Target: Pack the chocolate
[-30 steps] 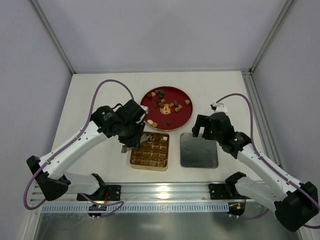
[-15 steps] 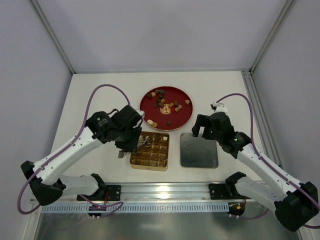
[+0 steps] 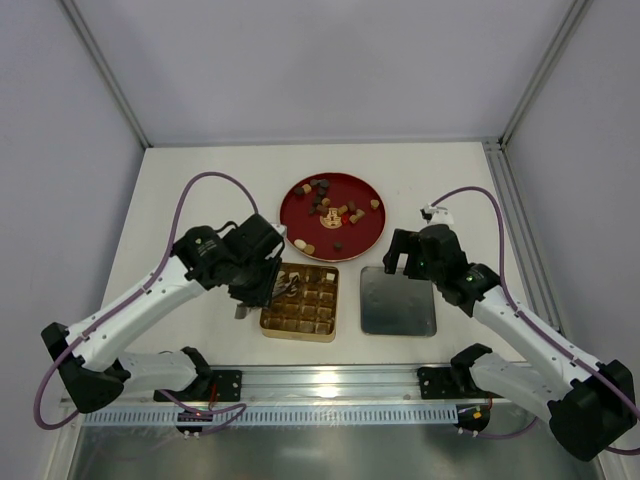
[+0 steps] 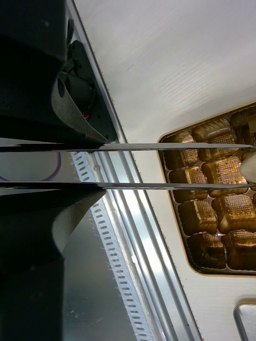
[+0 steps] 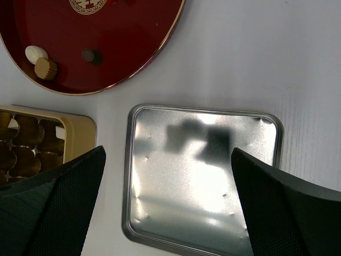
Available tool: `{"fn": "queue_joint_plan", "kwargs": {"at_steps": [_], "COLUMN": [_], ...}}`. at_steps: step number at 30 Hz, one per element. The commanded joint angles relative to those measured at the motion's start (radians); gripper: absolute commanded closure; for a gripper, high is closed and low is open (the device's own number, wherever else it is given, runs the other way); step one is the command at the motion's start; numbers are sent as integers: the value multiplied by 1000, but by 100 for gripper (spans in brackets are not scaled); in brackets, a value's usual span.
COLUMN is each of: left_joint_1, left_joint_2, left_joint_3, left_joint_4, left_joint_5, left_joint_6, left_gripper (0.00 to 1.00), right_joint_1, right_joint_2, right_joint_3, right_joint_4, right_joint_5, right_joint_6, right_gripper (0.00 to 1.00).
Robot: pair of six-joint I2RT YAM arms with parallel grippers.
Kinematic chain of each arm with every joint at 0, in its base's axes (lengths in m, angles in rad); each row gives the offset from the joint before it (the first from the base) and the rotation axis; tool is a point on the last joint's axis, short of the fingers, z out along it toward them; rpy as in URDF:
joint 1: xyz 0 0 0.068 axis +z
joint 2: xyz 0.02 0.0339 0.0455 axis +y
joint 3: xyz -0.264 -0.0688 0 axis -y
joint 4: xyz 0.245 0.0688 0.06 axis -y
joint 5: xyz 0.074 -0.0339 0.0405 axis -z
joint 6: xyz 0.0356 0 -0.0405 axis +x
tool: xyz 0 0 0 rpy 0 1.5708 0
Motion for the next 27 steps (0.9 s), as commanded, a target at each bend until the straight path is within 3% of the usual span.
{"fn": "queue_joint_plan", "kwargs": {"at_steps": [1,27], "left_joint_1": [-4,-4], "left_joint_2": [-1,33], "left_joint_3": [3,41], "left_joint_4": [32,34], "left_joint_5": [-23,-35], "left_joint_6": [-11,1], "left_gripper": [66,61], "right_joint_1": [-3,-3], "right_joint_2": [1,3], "right_joint_3": [-5,-13], "right_joint_4": [51,58], "right_joint_5": [8,1], "right_joint_6": [8,11], "right_gripper": [0,0]}}
